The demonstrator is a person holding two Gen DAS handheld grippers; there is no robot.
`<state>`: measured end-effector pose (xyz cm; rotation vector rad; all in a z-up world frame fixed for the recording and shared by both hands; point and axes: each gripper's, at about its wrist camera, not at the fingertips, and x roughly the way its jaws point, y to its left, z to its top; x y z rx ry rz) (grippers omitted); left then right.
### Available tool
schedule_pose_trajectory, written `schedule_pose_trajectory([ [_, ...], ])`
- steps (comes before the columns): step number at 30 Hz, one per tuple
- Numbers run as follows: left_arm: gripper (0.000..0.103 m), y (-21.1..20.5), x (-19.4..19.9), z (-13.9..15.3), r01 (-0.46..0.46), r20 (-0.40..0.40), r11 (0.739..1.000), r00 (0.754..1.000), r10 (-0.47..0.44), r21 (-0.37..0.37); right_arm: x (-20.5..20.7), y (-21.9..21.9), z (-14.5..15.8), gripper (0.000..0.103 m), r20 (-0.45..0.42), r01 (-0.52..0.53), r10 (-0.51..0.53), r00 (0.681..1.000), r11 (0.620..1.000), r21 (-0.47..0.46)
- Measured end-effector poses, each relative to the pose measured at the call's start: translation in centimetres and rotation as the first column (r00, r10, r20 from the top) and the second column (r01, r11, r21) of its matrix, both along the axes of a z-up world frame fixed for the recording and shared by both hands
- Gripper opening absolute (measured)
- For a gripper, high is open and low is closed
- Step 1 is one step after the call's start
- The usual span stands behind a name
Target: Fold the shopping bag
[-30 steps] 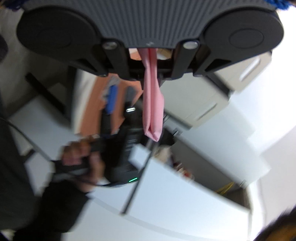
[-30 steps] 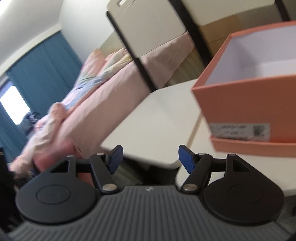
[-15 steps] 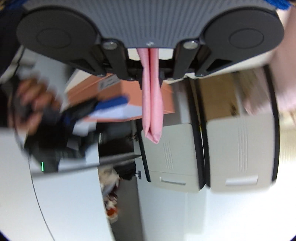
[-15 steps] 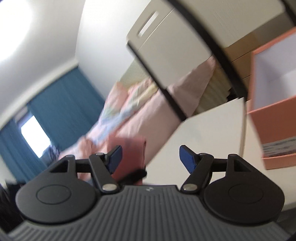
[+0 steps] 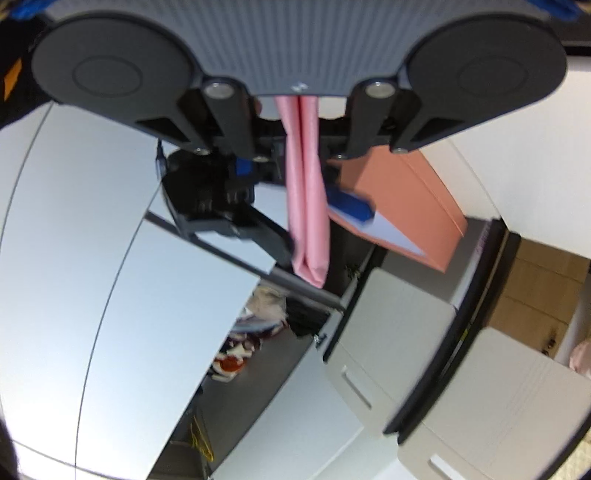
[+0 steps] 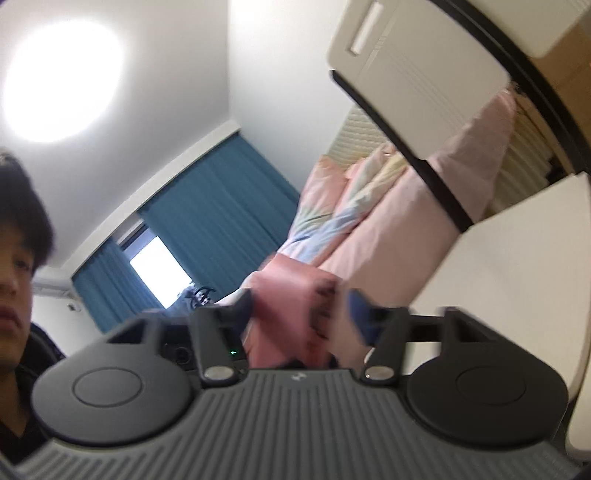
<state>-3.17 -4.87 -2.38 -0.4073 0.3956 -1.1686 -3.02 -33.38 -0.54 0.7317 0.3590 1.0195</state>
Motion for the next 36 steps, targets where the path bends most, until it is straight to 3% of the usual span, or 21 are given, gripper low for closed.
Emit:
schedule_pose_trajectory([
  [2,0.035,-0.3,0.3,-0.2,0.025,-0.011,1.000,1.000,-0.025,0.008,-0.8,-0.1,0.6,0.027,0.055,0.003,-0.002,0.998,1.000,-0.022],
  [6,0.038,0.2,0.3,-0.1,0.078,0.010,0.997,0.997,-0.078,-0.002,-1.8,-1.0,1.2,0.022,0.103,-0.035,0.037,0.994,0.999,-0.023],
  [12,0.031,0.1,1.6,-1.0,0.199,-0.080,0.974,0.975,-0.207,-0.104,-2.2,-2.0,0.9,0.021,0.119,-0.101,0.100,0.988,0.995,-0.002],
  [16,0.016,-0.1,1.6,-1.4,0.240,-0.097,0.959,0.962,-0.255,-0.149,-2.3,-2.3,0.7,0.021,0.118,-0.141,0.138,0.983,0.990,0.025],
  [23,0.012,-1.1,0.5,-1.3,0.199,-0.065,0.977,0.977,-0.204,-0.073,-2.1,-2.5,0.2,0.024,0.091,-0.130,0.127,0.988,0.991,0.024],
  [31,0.021,-1.0,0.0,-1.4,0.239,-0.067,0.964,0.966,-0.248,-0.114,-2.2,-2.1,0.3,0.023,0.105,-0.195,0.187,0.977,0.978,0.074],
  [36,0.009,-1.0,-0.8,-0.9,0.178,-0.027,0.982,0.983,-0.180,-0.065,-2.0,-1.9,0.3,0.026,0.098,-0.167,0.162,0.982,0.985,0.043],
])
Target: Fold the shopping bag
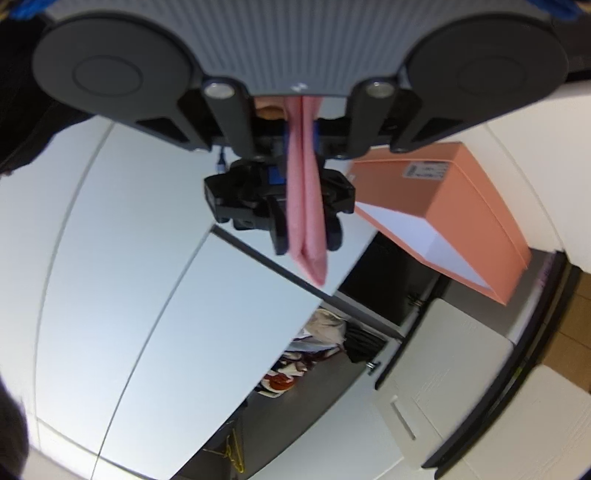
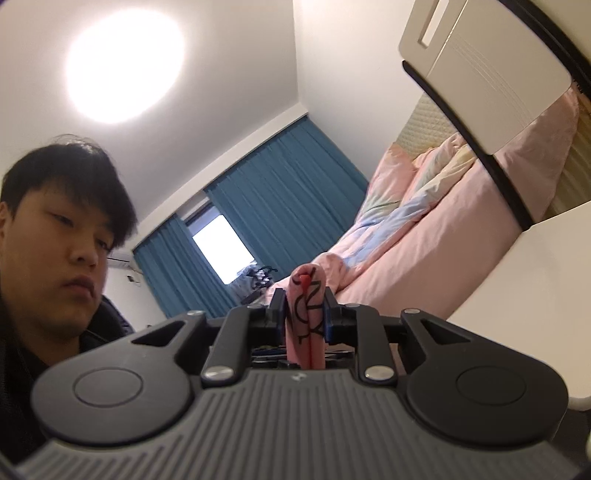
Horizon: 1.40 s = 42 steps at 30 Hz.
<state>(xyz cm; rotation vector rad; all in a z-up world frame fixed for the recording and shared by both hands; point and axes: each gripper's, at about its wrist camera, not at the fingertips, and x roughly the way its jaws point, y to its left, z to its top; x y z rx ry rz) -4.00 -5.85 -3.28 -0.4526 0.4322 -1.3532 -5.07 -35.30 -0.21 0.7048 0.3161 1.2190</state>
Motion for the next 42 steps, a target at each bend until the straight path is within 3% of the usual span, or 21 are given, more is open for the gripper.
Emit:
schedule_pose_trajectory([
  [3,0.008,-0.5,0.0,0.1,-0.093,0.025,0.991,0.996,0.091,0.097,0.0,-0.6,-0.3,0.034,-0.015,0.076,-0.077,0.997,0.996,-0.056],
  [6,0.008,-1.0,0.4,0.2,-0.210,0.032,0.957,0.978,0.208,0.200,-0.2,-1.2,-0.7,0.035,-0.018,0.185,-0.189,0.982,0.974,-0.134],
  [10,0.010,-1.6,-0.3,1.2,-0.426,0.152,0.845,0.905,0.398,0.322,-0.7,-1.4,-0.6,0.035,0.011,0.346,-0.357,0.934,0.897,-0.273],
  [15,0.012,-2.0,-1.5,2.1,-0.561,0.257,0.719,0.828,0.499,0.410,-2.6,0.9,-0.2,0.035,0.112,0.461,-0.467,0.877,0.753,-0.469],
  [21,0.013,-1.3,-2.9,2.9,-0.678,0.334,0.563,0.729,0.598,0.472,-5.3,4.3,-2.2,0.035,0.117,0.423,-0.479,0.870,0.603,-0.677],
  [24,0.014,-0.6,-3.4,4.5,-0.699,0.314,0.531,0.702,0.639,0.479,-6.6,5.8,-4.0,0.035,0.098,0.369,-0.455,0.885,0.558,-0.743],
  [26,0.014,-0.5,-3.9,5.8,-0.709,0.315,0.537,0.694,0.648,0.456,-7.1,6.7,-6.1,0.034,0.078,0.341,-0.455,0.887,0.531,-0.776],
  [27,0.014,-0.5,-4.2,6.2,-0.729,0.346,0.528,0.678,0.649,0.436,-7.2,7.1,-7.5,0.034,0.059,0.323,-0.463,0.884,0.516,-0.793],
  [29,0.014,-0.3,-4.4,6.4,-0.767,0.398,0.494,0.637,0.660,0.409,-7.1,7.9,-11.2,0.035,0.009,0.274,-0.483,0.875,0.481,-0.833],
  [31,0.014,0.6,-3.8,5.8,-0.770,0.384,0.488,0.632,0.673,0.412,-6.7,8.7,-16.1,0.037,-0.057,0.186,-0.485,0.873,0.438,-0.879],
  [33,0.014,1.3,-2.6,5.1,-0.782,0.362,0.456,0.609,0.706,0.425,-6.1,9.2,-21.2,0.037,-0.127,0.084,-0.467,0.875,0.406,-0.910],
  [36,0.016,2.9,-1.2,3.9,-0.790,0.333,0.413,0.579,0.744,0.452,-4.9,9.5,-27.7,0.037,-0.213,-0.031,-0.480,0.851,0.358,-0.933],
  [38,0.017,3.5,-0.2,2.9,-0.786,0.317,0.382,0.565,0.761,0.486,-3.8,9.7,-31.4,0.037,-0.207,-0.041,-0.507,0.837,0.319,-0.947],
  [42,0.019,4.8,0.9,1.7,-0.764,0.268,0.382,0.570,0.777,0.520,-2.0,9.5,-37.8,0.041,-0.147,-0.001,-0.608,0.781,0.234,-0.972],
])
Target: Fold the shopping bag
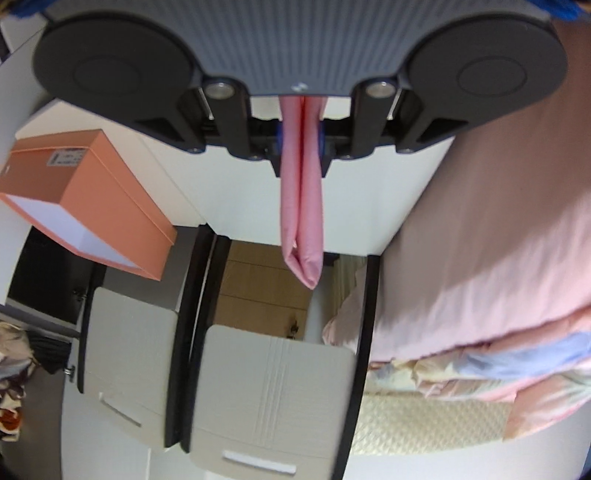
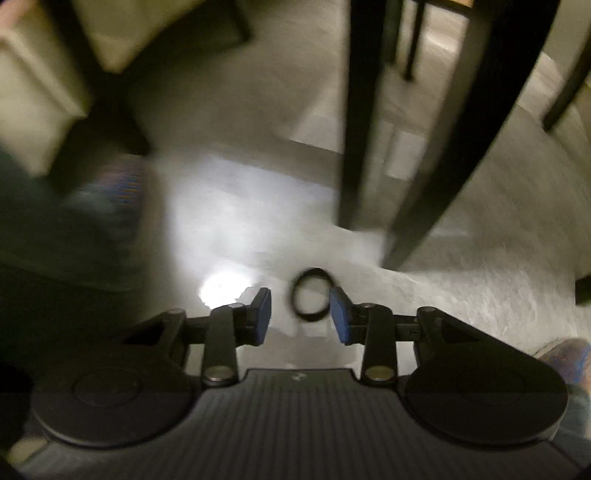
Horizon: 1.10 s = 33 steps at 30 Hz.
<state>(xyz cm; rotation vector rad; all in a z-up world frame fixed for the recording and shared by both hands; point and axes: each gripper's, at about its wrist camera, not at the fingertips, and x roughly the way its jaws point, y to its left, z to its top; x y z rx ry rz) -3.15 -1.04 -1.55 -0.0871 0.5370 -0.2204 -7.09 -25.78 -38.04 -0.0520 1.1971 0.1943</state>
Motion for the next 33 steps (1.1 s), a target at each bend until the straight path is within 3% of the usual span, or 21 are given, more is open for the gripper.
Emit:
schedule_pose_trajectory([
  [4,0.020,0.1,0.4,-0.6,-0.019,-0.003,0.999,1.000,0.019,0.031,0.5,-0.4,-4.1,0.041,-0.024,0.085,-0.086,0.996,0.994,-0.062],
  [6,0.020,0.0,0.5,-0.9,-0.018,-0.007,0.999,1.000,0.018,0.038,0.6,-1.0,-4.9,0.041,-0.027,0.116,-0.118,0.993,0.992,-0.050],
  [18,0.022,-0.5,0.5,-1.5,0.006,-0.023,0.999,1.000,-0.005,0.038,2.5,-0.7,-7.7,0.035,0.001,0.081,-0.081,0.997,0.996,-0.033],
  [21,0.022,-0.7,0.4,-1.5,0.012,-0.021,0.999,1.000,-0.012,0.043,3.0,-0.4,-8.3,0.024,-0.013,0.071,-0.072,0.997,0.997,-0.041],
  [25,0.023,-1.0,0.1,-1.6,0.022,-0.011,0.999,1.000,-0.021,0.050,2.9,0.1,-8.5,0.011,-0.016,0.043,-0.043,0.999,0.999,-0.032],
  [30,0.023,-1.3,-0.1,-2.0,0.010,0.020,0.997,1.000,-0.012,0.071,2.4,0.9,-6.7,0.010,0.016,-0.013,0.013,1.000,1.000,-0.012],
  [33,0.023,-1.7,-1.0,-1.6,-0.014,0.104,0.996,0.995,0.004,0.091,1.9,2.0,-3.4,0.010,0.071,-0.086,0.086,0.994,0.996,-0.008],
])
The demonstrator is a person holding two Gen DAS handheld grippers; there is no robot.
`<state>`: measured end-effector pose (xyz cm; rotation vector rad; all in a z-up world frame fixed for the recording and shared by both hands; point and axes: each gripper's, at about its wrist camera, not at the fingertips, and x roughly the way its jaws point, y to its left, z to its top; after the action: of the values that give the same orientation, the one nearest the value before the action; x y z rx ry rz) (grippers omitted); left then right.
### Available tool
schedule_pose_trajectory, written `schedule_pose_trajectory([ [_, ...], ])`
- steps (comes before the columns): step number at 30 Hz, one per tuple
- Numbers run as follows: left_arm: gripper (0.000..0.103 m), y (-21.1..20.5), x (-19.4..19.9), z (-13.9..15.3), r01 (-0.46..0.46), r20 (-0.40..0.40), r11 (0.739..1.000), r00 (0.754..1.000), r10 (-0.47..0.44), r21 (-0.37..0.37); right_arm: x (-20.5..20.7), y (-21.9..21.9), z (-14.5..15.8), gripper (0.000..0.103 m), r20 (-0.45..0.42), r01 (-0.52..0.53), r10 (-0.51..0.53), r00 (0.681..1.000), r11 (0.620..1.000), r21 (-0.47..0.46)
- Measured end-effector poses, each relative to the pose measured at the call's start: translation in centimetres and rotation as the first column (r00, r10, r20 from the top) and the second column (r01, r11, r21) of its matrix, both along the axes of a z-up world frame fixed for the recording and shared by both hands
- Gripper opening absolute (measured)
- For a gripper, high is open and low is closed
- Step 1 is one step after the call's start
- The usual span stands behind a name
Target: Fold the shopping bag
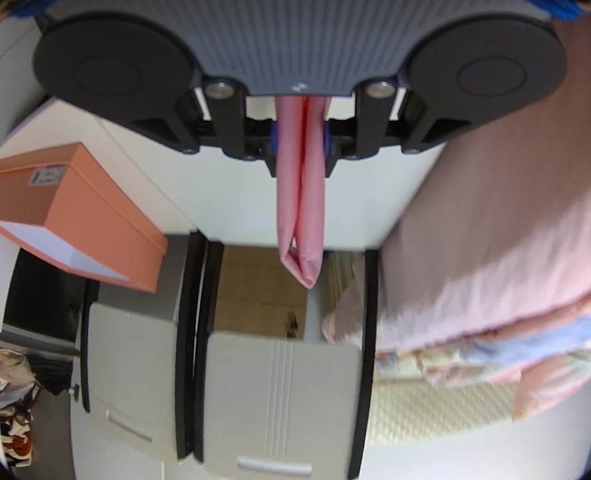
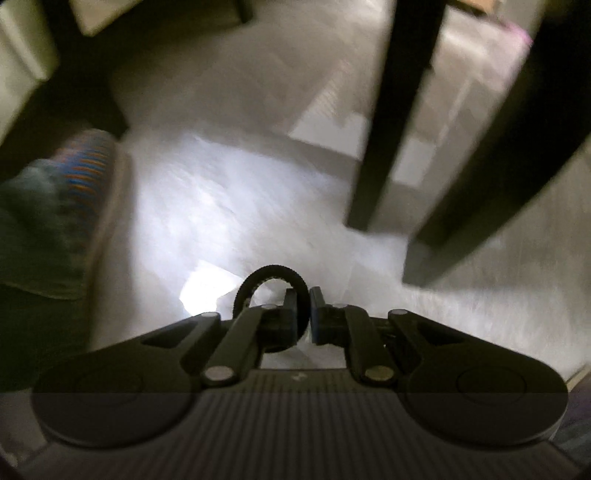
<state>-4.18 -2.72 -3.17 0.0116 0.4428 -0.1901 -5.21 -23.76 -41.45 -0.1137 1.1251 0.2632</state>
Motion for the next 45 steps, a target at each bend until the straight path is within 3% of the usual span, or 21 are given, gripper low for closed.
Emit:
schedule_pose_trajectory([
  [4,0.023,-1.2,-2.6,0.8,0.007,0.214,0.998,0.977,-0.019,0.059,-0.6,1.7,6.9,0.010,0.093,-0.089,0.085,0.992,0.995,0.036],
  [7,0.023,-1.6,-3.2,1.7,0.017,0.273,0.999,0.962,-0.026,0.035,-1.2,2.2,14.5,0.010,0.197,-0.116,0.101,0.975,0.991,0.063],
  [11,0.022,-2.6,-2.4,4.2,0.061,0.212,0.998,0.975,-0.060,0.003,-2.3,1.0,24.8,0.010,0.331,-0.071,0.034,0.943,0.992,0.102],
  [15,0.021,-4.8,-0.1,7.7,0.070,0.146,0.997,0.987,-0.062,-0.045,-4.0,-1.4,33.4,0.010,0.451,-0.001,-0.060,0.891,0.991,0.134],
  [21,0.020,-10.2,2.7,14.3,0.115,0.058,0.989,0.992,-0.110,-0.089,-5.6,-4.5,40.9,0.010,0.573,0.090,-0.186,0.798,0.977,0.193],
  [22,0.020,-11.0,2.8,15.7,0.150,0.063,0.986,0.987,-0.146,-0.073,-5.7,-5.0,41.7,0.010,0.586,0.103,-0.212,0.782,0.971,0.214],
  [24,0.020,-12.5,2.4,18.4,0.226,0.112,0.973,0.967,-0.228,0.037,-5.6,-5.9,43.3,0.010,0.610,0.116,-0.252,0.751,0.960,0.253],
  [25,0.020,-12.8,1.9,19.4,0.256,0.149,0.958,0.950,-0.274,0.129,-5.5,-6.3,44.0,0.010,0.624,0.117,-0.270,0.733,0.954,0.275],
  [27,0.019,-12.6,1.2,20.5,0.298,0.187,0.902,0.912,-0.366,0.313,-5.1,-6.8,45.5,0.010,0.654,0.095,-0.292,0.698,0.943,0.320],
  [29,0.018,-11.2,0.8,19.5,0.308,0.180,0.825,0.883,-0.433,0.475,-4.2,-6.8,46.9,0.010,0.686,0.064,-0.299,0.663,0.936,0.345],
  [31,0.016,-9.2,1.3,17.1,0.319,0.139,0.754,0.870,-0.473,0.575,-3.0,-6.8,48.2,0.010,0.708,0.022,-0.297,0.641,0.929,0.369],
  [34,0.014,-6.4,3.4,12.2,0.351,0.073,0.693,0.862,-0.502,0.629,0.2,-5.8,49.0,0.010,0.718,-0.056,-0.271,0.641,0.916,0.396],
  [36,0.013,-5.4,4.8,8.6,0.378,0.051,0.635,0.833,-0.551,0.674,2.7,-4.7,48.9,0.010,0.720,-0.086,-0.255,0.645,0.912,0.401],
  [38,0.012,-4.5,6.5,5.3,0.421,0.026,0.597,0.803,-0.596,0.683,5.0,-3.1,48.6,0.010,0.721,-0.103,-0.225,0.655,0.919,0.380],
  [42,0.011,-3.2,9.4,-0.1,0.495,-0.012,0.574,0.764,-0.645,0.652,9.4,-0.6,47.2,0.010,0.682,-0.103,-0.178,0.709,0.931,0.350],
  [45,0.011,-2.6,11.0,-2.4,0.537,-0.082,0.566,0.767,-0.636,0.626,12.5,2.0,45.2,0.010,0.633,-0.120,-0.136,0.762,0.931,0.344],
])
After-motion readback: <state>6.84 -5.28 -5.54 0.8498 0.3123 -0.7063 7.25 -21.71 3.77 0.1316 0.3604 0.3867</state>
